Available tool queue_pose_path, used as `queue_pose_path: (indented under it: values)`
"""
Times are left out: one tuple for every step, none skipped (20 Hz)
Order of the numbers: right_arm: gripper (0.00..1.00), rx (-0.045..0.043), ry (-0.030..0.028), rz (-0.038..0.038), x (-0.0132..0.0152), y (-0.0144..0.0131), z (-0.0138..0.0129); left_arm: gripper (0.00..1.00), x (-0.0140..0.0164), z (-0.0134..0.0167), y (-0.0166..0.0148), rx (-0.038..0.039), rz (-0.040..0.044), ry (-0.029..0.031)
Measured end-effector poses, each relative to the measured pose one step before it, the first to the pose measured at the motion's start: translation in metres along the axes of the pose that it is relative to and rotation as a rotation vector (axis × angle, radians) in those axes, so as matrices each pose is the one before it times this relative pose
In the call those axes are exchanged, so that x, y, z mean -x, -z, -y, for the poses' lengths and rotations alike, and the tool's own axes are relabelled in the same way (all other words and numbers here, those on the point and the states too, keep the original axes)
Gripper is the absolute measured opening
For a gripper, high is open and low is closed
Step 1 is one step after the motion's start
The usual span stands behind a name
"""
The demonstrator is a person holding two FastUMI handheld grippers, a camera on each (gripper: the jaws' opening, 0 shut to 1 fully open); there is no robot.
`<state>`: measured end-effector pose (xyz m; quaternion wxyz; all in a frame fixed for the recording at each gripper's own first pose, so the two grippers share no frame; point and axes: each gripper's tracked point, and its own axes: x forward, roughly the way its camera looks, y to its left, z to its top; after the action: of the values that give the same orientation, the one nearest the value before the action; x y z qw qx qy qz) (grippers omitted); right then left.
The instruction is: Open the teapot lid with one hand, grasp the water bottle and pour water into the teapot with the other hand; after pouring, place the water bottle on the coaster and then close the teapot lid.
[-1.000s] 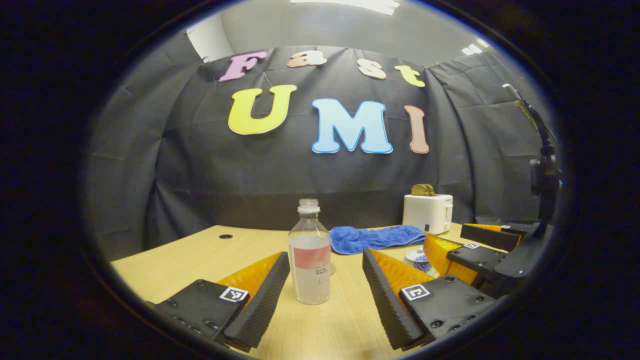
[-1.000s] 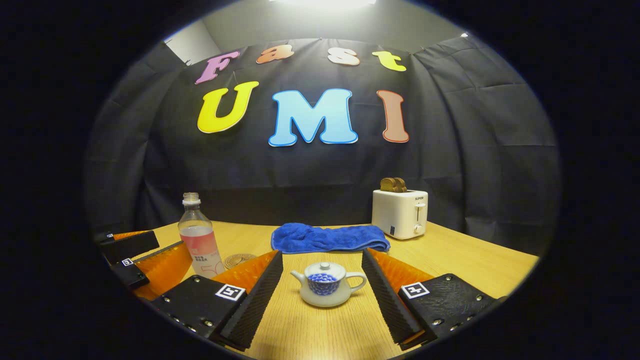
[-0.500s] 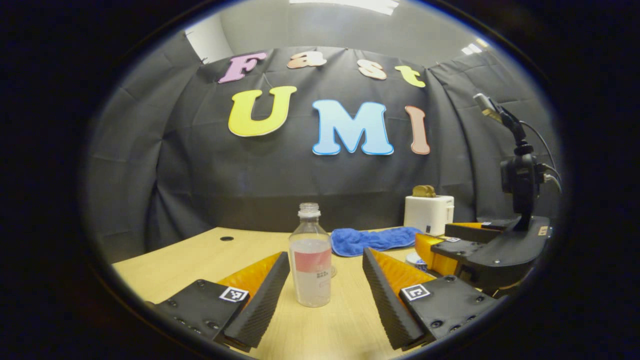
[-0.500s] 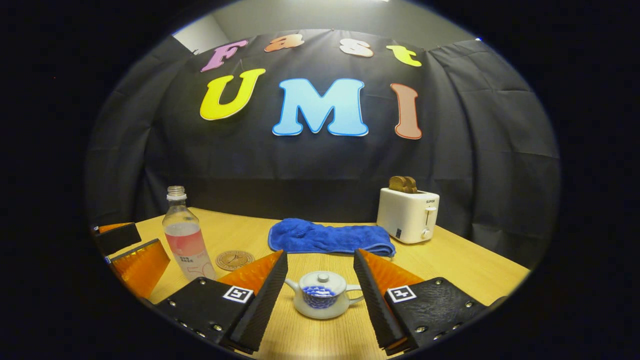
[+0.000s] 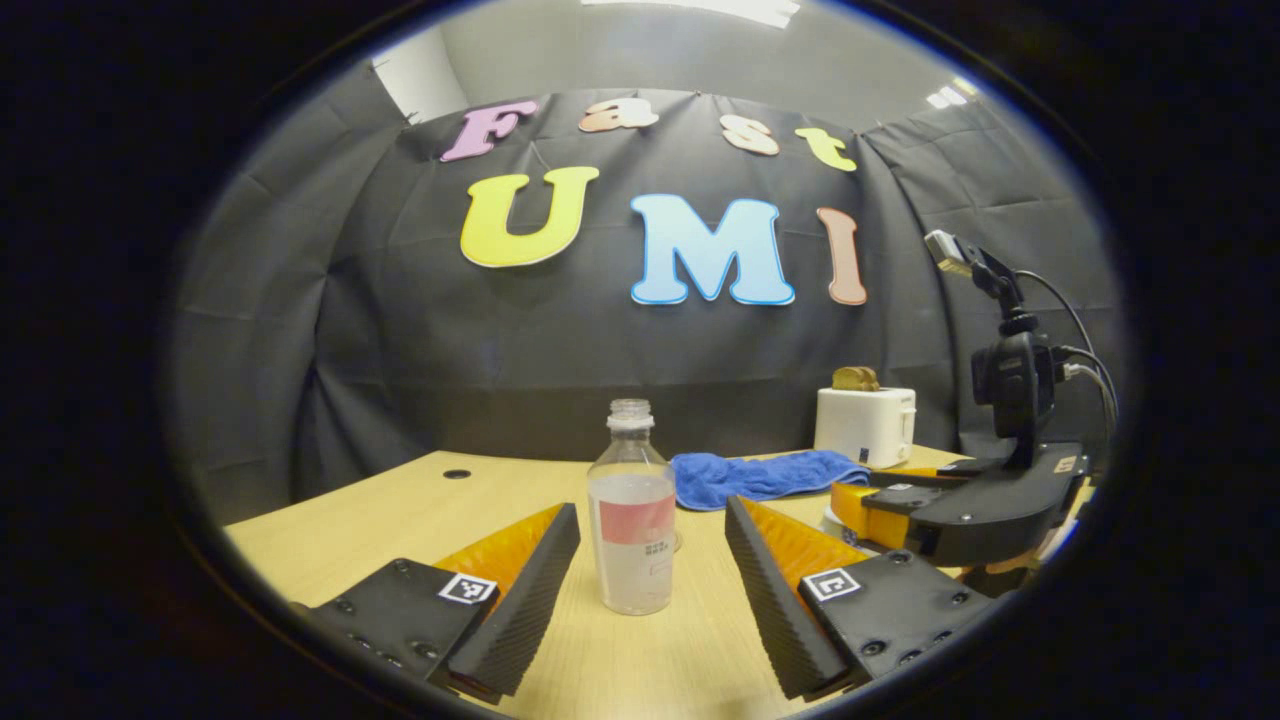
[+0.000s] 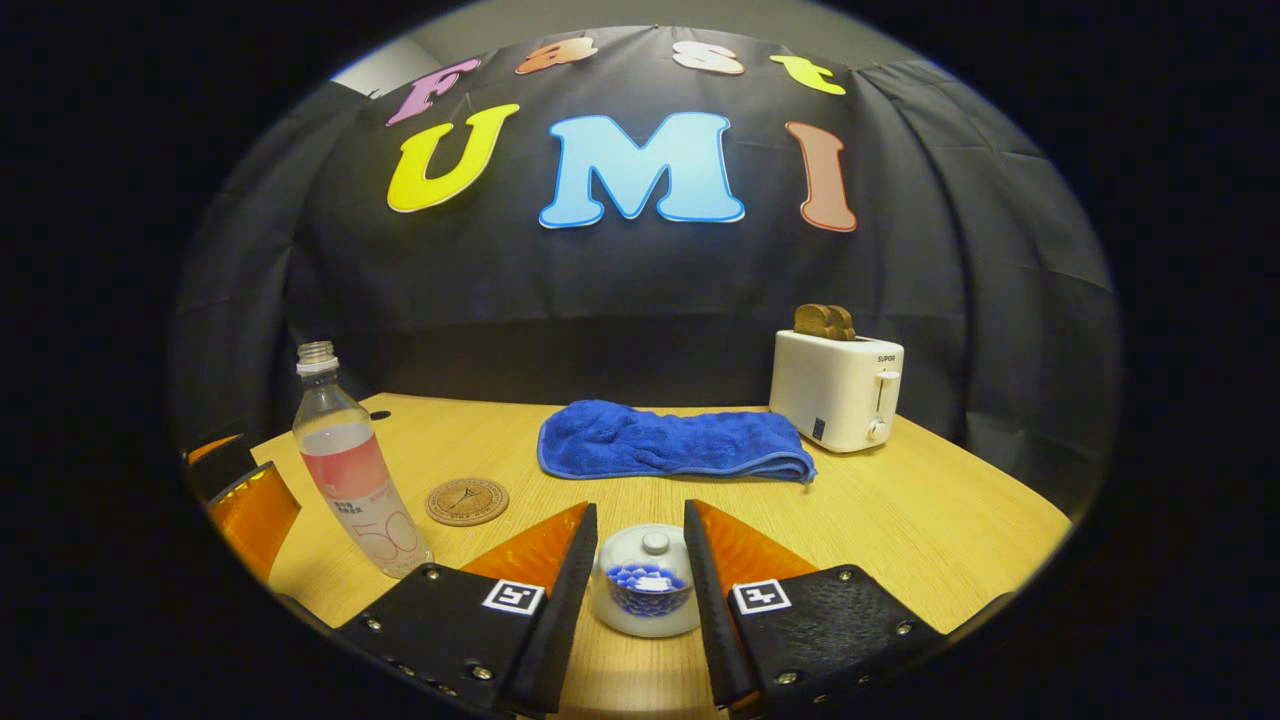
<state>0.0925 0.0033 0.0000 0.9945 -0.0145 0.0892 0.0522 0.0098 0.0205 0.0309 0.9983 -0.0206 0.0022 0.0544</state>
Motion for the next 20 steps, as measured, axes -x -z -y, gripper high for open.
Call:
queue_pose_path:
  values:
    - [0.54,0.00143,0.00074,-0.00433,-0.00203,0.00147,-0.00042,1.0,-0.00167,-0.00106,0.00018,0.00406,-0.00361,-0.00053]
    - [0.54,0.00298,0.00135,-0.00312,-0.00137,0.00014,0.00022,1.0,0.00028,-0.00111,0.00104,0.0035,-0.00266,-0.00075]
    - [0.54,0.00619,0.00245,-0.00318,-0.00168,0.00278,0.00011,1.0,-0.001,-0.00045,-0.00029,0.00262,-0.0021,0.00054]
    - [0.54,0.00386,0.0199,-0.00094,0.00608,-0.00467,0.00267,1.0,-0.00035,-0.00158,0.00161,0.00106,-0.00166,-0.00045]
    - [0.35,-0.01963,0.01703,0.0089,-0.01234,0.00246,0.00797,1.0,-0.00041,-0.00039,-0.00031,-0.00121,-0.0014,-0.00065]
    - [0.17,-0.01693,0.00087,-0.01384,-0.00026,0.00392,-0.00095,1.0,0.00022,-0.00213,0.00165,-0.00221,-0.00107,-0.00341]
    - [0.16,-0.00085,-0.00368,0.00296,-0.00101,-0.00072,-0.00046,1.0,-0.00058,-0.00134,-0.00029,-0.00098,-0.0005,-0.00282]
    - [0.17,0.00805,0.00001,0.00106,0.00014,0.00111,-0.00129,1.0,-0.00048,-0.00056,0.00227,0.00207,-0.00265,0.00044]
    - [0.16,0.01558,-0.00161,0.00075,0.00021,0.00013,-0.00137,1.0,-0.00061,-0.00042,0.00076,0.00416,-0.00275,0.00181]
    - [0.16,0.01254,-0.0018,0.00245,-0.00014,-0.00013,-0.00017,1.0,0.00047,-0.00088,0.00117,0.004,-0.00198,-0.00069]
    - [0.17,0.0028,-0.00227,0.00153,-0.0004,-0.00051,0.00026,1.0,-0.0011,-0.00082,0.00022,0.00421,-0.00309,-0.00056]
    - [0.17,0.00184,-0.0019,0.00073,-0.00045,-0.00079,0.00076,1.0,-0.00106,0.00022,0.00149,0.00395,-0.00289,0.00192]
    - [0.17,0.00246,0.00057,-0.0009,0.0003,0.00162,-0.00066,1.0,-0.001,0.00038,0.00129,0.00365,-0.00448,0.00227]
    - [0.17,-0.00985,0.00187,0.0038,-0.00375,0.00202,0.00188,1.0,0.00045,0.00079,0.00176,0.0009,-0.00413,0.00195]
    - [0.05,-0.00482,-0.00403,0.00279,0.00477,-0.00375,-0.00104,1.0,-0.00095,-0.00076,0.00126,-0.00212,-0.00358,-0.0011]
    - [0.05,0.00483,-0.00388,-0.01166,-0.00028,0.00083,0.00048,1.0,-0.00013,-0.00239,0.00092,-0.00322,-0.00026,-0.00418]
    - [0.05,0.00283,-0.00409,0.00541,-0.0012,-0.00147,-0.00055,1.0,-0.00059,-0.00088,-0.00119,-0.00091,-0.00004,-0.00115]
    - [0.05,-0.00534,-0.00324,0.00209,-0.00036,-0.00099,0.00051,1.0,-0.00018,-0.00031,0.00029,0.00045,-0.00152,0.00197]
    - [0.05,-0.01512,-0.00894,0.0052,0.00014,-0.00036,-0.00056,1.0,0.00016,-0.00045,0.00023,-0.00073,-0.00199,0.00132]
    - [0.05,-0.01433,-0.00567,0.0038,-0.00007,-0.00132,0.0005,1.0,-0.00093,-0.00073,0.00201,-0.00252,-0.00347,0.00051]
